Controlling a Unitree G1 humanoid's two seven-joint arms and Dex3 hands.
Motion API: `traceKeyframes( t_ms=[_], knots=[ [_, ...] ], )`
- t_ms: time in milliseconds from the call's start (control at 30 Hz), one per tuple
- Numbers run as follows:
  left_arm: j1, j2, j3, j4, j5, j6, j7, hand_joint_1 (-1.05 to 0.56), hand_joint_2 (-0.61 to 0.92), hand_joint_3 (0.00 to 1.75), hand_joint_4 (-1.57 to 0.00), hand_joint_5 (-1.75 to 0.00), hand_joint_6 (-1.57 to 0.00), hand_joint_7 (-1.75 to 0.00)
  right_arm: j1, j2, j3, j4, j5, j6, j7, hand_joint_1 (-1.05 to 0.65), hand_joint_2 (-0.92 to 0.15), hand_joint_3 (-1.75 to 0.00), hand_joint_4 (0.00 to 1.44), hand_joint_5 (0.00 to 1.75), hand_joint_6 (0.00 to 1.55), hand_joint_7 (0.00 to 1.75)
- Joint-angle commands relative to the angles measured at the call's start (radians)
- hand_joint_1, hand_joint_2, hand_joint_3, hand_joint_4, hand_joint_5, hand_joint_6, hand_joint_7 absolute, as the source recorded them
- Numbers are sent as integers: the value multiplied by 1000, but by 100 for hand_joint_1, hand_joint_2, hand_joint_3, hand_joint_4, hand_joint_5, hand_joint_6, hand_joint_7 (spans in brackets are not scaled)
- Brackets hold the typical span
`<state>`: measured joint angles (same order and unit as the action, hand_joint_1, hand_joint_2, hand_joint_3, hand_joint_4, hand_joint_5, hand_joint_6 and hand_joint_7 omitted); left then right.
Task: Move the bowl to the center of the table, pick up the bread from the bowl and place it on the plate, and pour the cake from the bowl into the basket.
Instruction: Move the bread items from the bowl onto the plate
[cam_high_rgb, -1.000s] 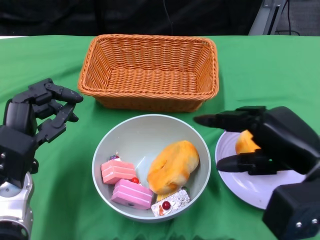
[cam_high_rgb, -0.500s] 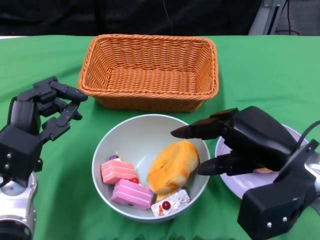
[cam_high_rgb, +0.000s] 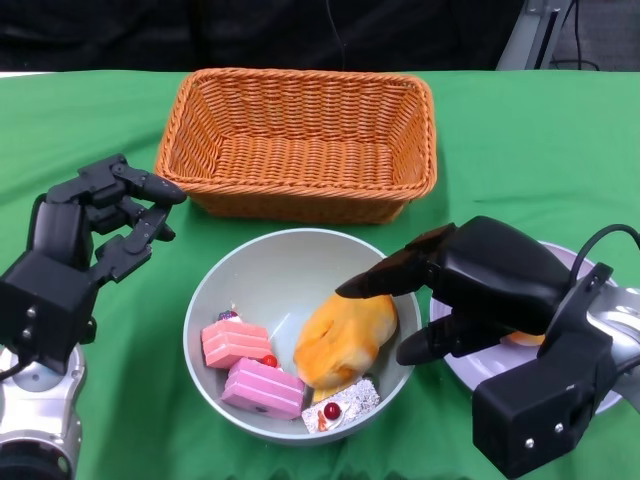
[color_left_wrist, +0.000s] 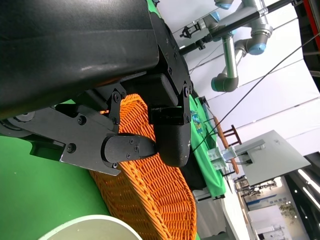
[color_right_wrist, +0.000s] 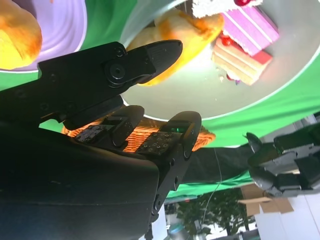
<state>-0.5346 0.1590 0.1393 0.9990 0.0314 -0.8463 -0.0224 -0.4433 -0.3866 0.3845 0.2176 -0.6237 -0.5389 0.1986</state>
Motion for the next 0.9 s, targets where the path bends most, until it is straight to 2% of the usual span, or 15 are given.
traceKeyframes(
  t_ms=[33, 200, 433, 700, 900],
  knots=[
    [6, 4, 5, -21, -8, 2, 13, -13, 88, 45, -84, -134, -90, -95, -30, -27, 20, 11, -33, -13, 14, -64, -84, 0, 67, 1, 67, 0],
    [8, 3, 3, -26, 0, -9, 24, -12, 88, 46, -84, -133, -89, -94, -41, -28, 44, 30, -84, -20, -9, -62, -81, 0, 65, 0, 66, 0],
    [7, -1, -2, -28, 9, -16, 42, -12, 86, 48, -85, -133, -90, -91, -43, -10, 67, 47, -169, -24, -106, -63, -82, -1, 64, 0, 66, 0],
    [3, 1, -9, -24, 23, -20, 68, -14, 86, 47, -85, -131, -91, -90, -64, 14, 82, 92, -193, -25, -180, -64, -84, -1, 66, 1, 66, 0],
    [2, -4, -9, -28, 20, -21, 69, -13, 87, 48, -85, -132, -91, -90, -82, 13, 98, 107, -215, -15, -190, -63, -84, 0, 65, 0, 67, 0]
  ],
)
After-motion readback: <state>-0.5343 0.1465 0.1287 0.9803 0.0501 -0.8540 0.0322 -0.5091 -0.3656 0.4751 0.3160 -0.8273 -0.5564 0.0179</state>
